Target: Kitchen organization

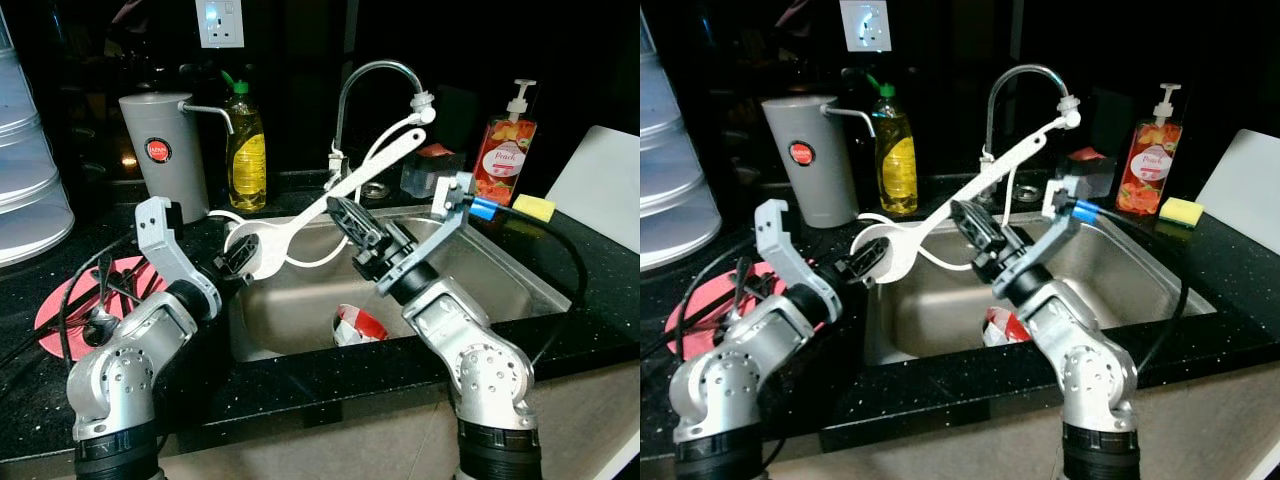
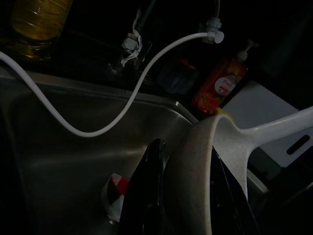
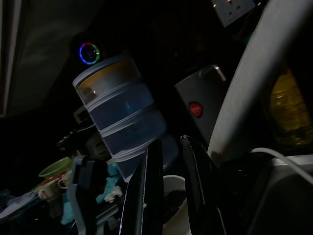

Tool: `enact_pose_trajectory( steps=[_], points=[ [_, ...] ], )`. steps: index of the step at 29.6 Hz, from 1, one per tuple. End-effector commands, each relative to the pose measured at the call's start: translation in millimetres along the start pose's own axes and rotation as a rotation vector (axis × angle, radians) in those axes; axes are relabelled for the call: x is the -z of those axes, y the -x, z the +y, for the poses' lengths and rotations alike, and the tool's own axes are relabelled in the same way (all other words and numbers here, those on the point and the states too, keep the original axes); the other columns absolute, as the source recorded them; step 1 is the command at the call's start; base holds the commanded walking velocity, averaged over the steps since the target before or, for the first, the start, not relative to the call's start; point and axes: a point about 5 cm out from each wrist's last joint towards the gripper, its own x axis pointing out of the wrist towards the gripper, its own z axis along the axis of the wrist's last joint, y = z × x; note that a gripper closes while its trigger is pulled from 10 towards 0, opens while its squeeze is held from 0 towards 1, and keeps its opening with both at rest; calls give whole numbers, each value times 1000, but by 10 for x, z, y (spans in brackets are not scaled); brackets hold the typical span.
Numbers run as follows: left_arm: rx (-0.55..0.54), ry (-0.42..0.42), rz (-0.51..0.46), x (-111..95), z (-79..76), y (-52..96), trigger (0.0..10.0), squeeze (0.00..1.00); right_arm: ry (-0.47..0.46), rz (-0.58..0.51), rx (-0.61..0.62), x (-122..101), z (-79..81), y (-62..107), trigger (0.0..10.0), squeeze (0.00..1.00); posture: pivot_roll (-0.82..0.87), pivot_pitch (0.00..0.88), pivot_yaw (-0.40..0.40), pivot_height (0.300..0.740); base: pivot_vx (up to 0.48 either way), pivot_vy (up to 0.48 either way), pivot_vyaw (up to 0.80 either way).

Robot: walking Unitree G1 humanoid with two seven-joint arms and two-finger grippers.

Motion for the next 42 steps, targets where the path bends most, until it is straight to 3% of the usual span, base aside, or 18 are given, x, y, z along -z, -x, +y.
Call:
enact_pose_trajectory(
  steps=[1,12,19,24,25,35,36,39,42],
  points=[
    [19,10,-10,-15,-23,14,10000,0,-25,0,-41,2,75,-11,10000,0,-41,39,-16,740,0,0,0],
    [36,22,-37,-57,-53,-27,10000,0,-73,-3,-54,45,135,-84,10000,0,-43,36,-15,740,0,0,0],
    [59,22,-69,-109,-105,-8,10000,0,-67,-14,46,29,7,-75,10000,0,-43,34,-15,740,0,0,0],
    [8,31,-112,-168,-54,-21,10000,0,-48,-23,75,12,-31,-68,10000,0,-41,33,-15,740,0,0,0],
    [-9,14,-118,-210,-23,-17,10000,0,-45,-34,92,-15,-59,-63,10000,1000,-42,34,-16,740,0,0,0],
    [5,14,-98,-181,-39,1,10000,0,-38,-54,147,-60,-128,-68,10000,1000,-41,33,-16,740,0,0,0],
    [2,14,-92,-162,-40,-4,10000,0,-36,-59,145,-68,-126,-72,10000,0,-40,31,-16,740,0,0,0],
    [13,2,-64,-115,-61,-13,10000,0,-17,-76,131,-98,-104,-88,10000,0,-41,28,-16,740,0,0,0],
    [32,-68,29,4,-81,-13,10000,0,52,-73,131,-114,-94,-102,10000,0,-40,26,-17,740,0,0,0]
  ],
)
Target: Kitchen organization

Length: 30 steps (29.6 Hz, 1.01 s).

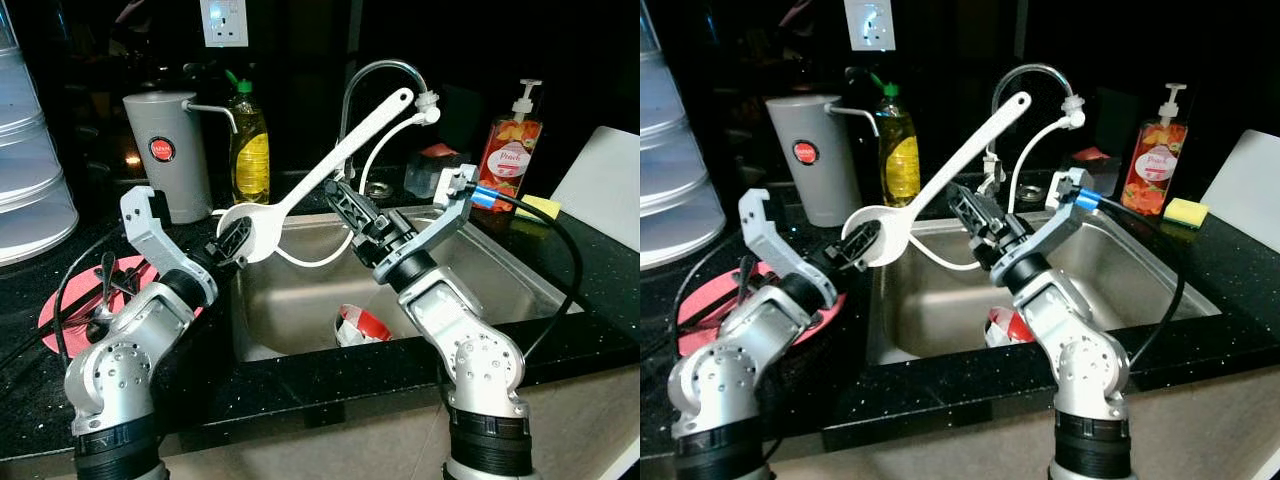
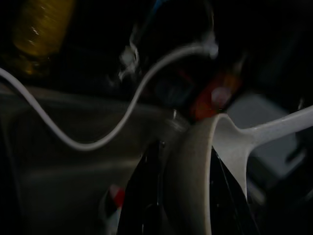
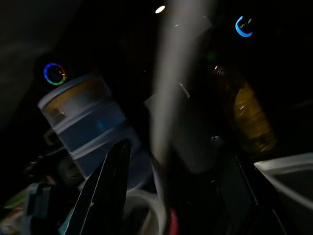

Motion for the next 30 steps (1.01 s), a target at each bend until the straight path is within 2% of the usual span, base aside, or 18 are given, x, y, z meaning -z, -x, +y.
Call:
enact_pose_trajectory(
  steps=[1,8,9,10,13,14,15,29,30],
  points=[
    [11,-39,40,40,-18,13,10000,0,29,-1,-16,-1,29,-29,10000,0,-40,26,-17,740,0,0,0],
    [42,-40,61,84,-55,17,10000,0,63,-1,-30,4,61,-38,10000,0,-41,21,-15,740,0,0,0],
    [45,-41,61,84,-59,19,10000,0,66,-2,-25,4,56,-39,9529,0,-41,21,-15,740,0,0,0],
    [36,-43,50,63,-44,21,10000,0,73,-4,-11,-1,26,-35,4980,0,-42,20,-15,740,0,0,0],
    [32,-48,45,50,-34,22,10000,0,83,-6,-3,-4,5,-31,4627,0,-42,20,-15,740,0,0,0],
    [31,-51,41,44,-31,22,10000,0,85,-7,1,-6,-6,-29,3294,0,-42,20,-15,740,0,0,0],
    [29,-50,36,38,-29,20,10000,0,87,-8,11,-11,-30,-25,0,0,-40,18,-17,740,0,0,0],
    [4,-64,10,-4,-24,-5,10000,0,83,-12,11,-9,-44,-9,0,0,-42,23,-16,740,0,0,0],
    [-10,-75,0,-15,-16,-8,10000,275,84,-9,16,-5,-48,-10,0,0,-43,24,-16,740,0,0,0]
  ],
)
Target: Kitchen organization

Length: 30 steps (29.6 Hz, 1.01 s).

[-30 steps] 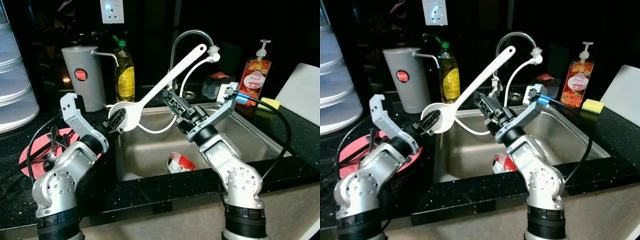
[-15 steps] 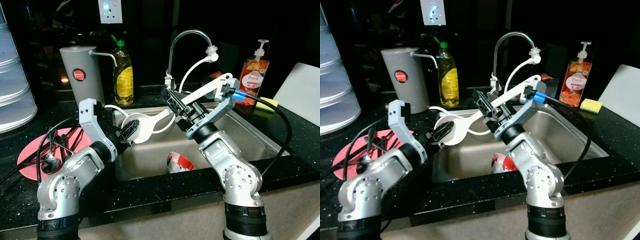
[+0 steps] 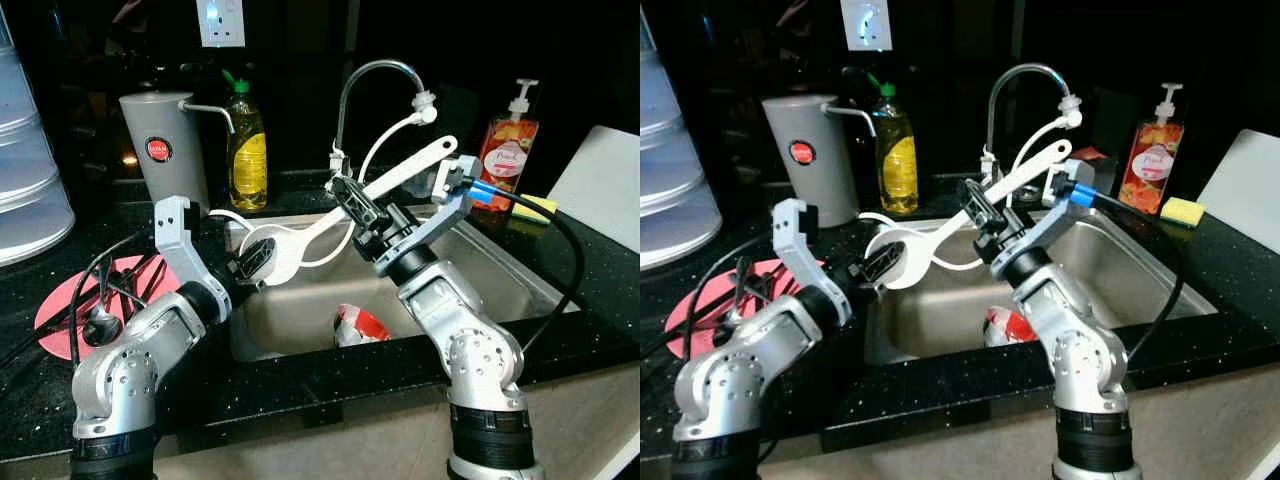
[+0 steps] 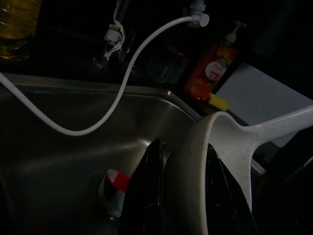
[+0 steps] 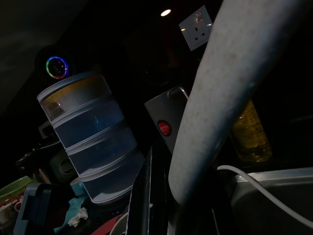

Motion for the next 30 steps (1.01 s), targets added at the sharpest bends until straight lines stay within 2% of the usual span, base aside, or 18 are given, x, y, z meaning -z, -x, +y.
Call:
enact_pose_trajectory(
  steps=[1,2,3,5,6,8,9,10,14,16,17,18,20,21,23,30],
  points=[
    [-32,-39,-41,-82,12,1,10000,275,18,1,33,-4,-43,16,0,0,-43,24,-16,740,0,0,0],
    [-32,-39,-41,-82,12,1,10000,275,18,1,33,-4,-43,16,0,0,-43,24,-16,740,0,0,0],
    [-49,-37,-52,-95,31,-6,10000,1000,22,3,35,-2,-45,14,10000,0,-42,25,-16,740,0,0,0],
    [-61,-34,-59,-103,45,-10,10000,1000,25,3,36,-1,-47,14,10000,0,-42,25,-16,740,0,0,0],
    [-35,-6,-116,-181,6,1,10000,1000,41,1,53,5,-70,10,10000,0,-43,25,-16,740,0,0,0],
    [-20,11,-141,-215,-15,10,10000,1000,46,-1,63,8,-82,8,10000,0,-43,25,-16,740,0,0,0],
    [-11,20,-176,-265,-29,24,10000,0,58,-3,77,10,-104,7,10000,0,-43,25,-15,740,0,0,0],
    [-9,25,-215,-322,-30,46,10000,0,78,-8,101,11,-139,3,10000,0,-41,25,-15,740,0,0,0],
    [11,42,-241,-360,-32,75,10000,0,90,-19,144,14,-194,-10,10000,0,-44,25,-14,740,0,0,0],
    [25,42,-249,-371,-41,100,10000,0,167,-5,223,65,-305,-44,10000,0,-44,26,-14,740,0,0,0],
    [25,42,-249,-371,-41,100,10000,0,167,-5,223,65,-305,-44,10000,0,-44,26,-14,740,0,0,0],
    [16,42,-249,-363,-33,99,10000,0,258,53,290,191,-412,-66,10000,0,-45,23,-14,740,0,0,0],
    [10,47,-249,-351,-30,88,10000,0,326,133,347,360,-512,-52,10000,0,-39,20,-18,740,0,0,0],
    [10,47,-249,-351,-30,88,10000,0,326,133,347,360,-512,-52,10000,0,-39,20,-18,740,0,0,0],
    [10,47,-250,-347,-37,83,10000,0,364,188,382,507,-581,-17,10000,0,-39,20,-19,740,0,0,0],
    [0,45,-244,-336,-24,92,10000,0,387,293,424,876,-685,129,10000,0,-37,22,-21,740,0,0,0]
  ],
)
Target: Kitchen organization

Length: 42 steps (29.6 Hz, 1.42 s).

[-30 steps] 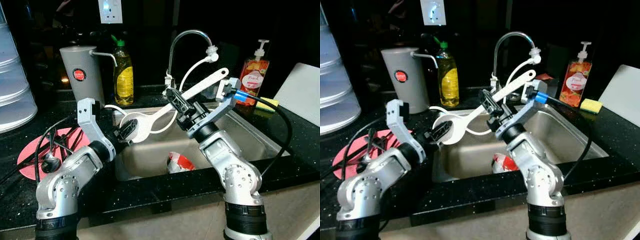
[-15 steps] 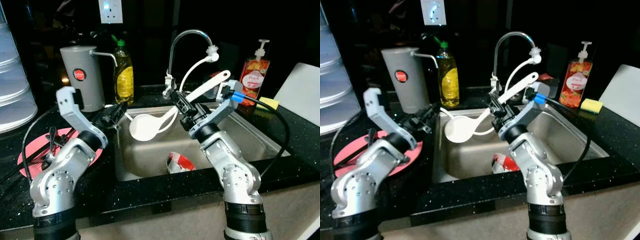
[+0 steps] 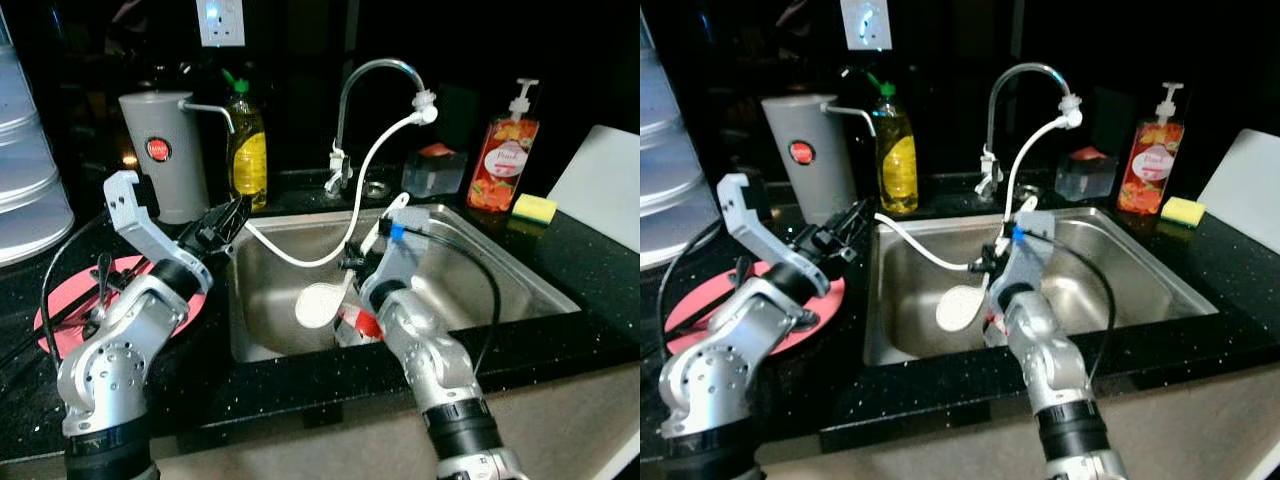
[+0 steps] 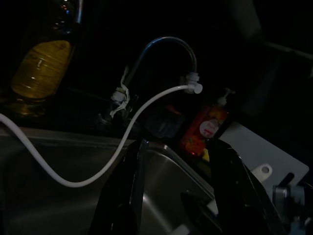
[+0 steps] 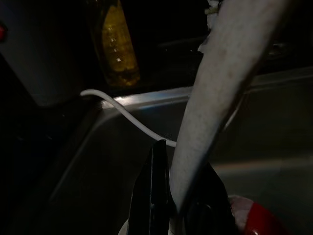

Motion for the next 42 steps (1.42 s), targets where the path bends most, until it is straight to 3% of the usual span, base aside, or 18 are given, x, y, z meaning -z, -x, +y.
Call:
enact_pose_trajectory(
  steps=[1,3,4,5,9,13,14,18,23,29,33,38,42],
  points=[
    [-5,-1,-5,7,0,18,10000,0,33,43,10,176,-5,28,10000,0,-37,22,-21,740,0,0,0],
    [-8,-1,-3,14,4,16,10000,0,78,75,5,282,2,40,10000,24,-38,21,-21,740,0,0,0],
    [-8,-2,-2,18,6,15,10000,0,84,79,2,307,8,45,10000,620,-38,21,-21,740,0,0,0],
    [-9,-2,0,22,7,14,10000,0,79,76,-5,315,17,50,10000,1000,-39,23,-19,740,0,0,0],
    [-20,-12,10,37,21,17,10000,0,51,42,-22,270,35,51,10000,1000,-41,23,-19,740,0,0,0],
    [-142,-103,54,100,140,18,10000,0,24,-88,-49,8,51,73,10000,1000,-40,24,-18,740,0,0,0],
    [-186,-119,53,99,186,18,10000,0,23,-112,-54,-54,50,83,10000,0,-38,26,-17,740,0,0,0],
    [-288,-150,62,77,291,32,10000,0,26,-157,-60,-182,51,108,10000,0,-37,27,-16,740,0,0,0],
    [-662,-487,176,-21,615,155,10000,0,28,-250,-50,-448,13,174,10000,0,-33,35,-7,740,0,0,0],
    [-921,-634,220,-86,726,299,10000,0,28,-274,-46,-510,-2,208,10000,0,-31,31,3,740,0,0,0],
    [-963,-643,241,-77,766,330,10000,0,29,-271,-49,-507,5,215,10000,0,-29,29,4,740,0,0,0],
    [-935,-617,260,-74,794,313,10000,0,28,-263,-54,-494,21,221,10000,0,-24,26,2,740,0,0,0],
    [-850,-604,292,-90,799,254,10000,0,25,-262,-62,-505,38,222,10000,0,-24,22,-1,740,0,0,0]
  ],
)
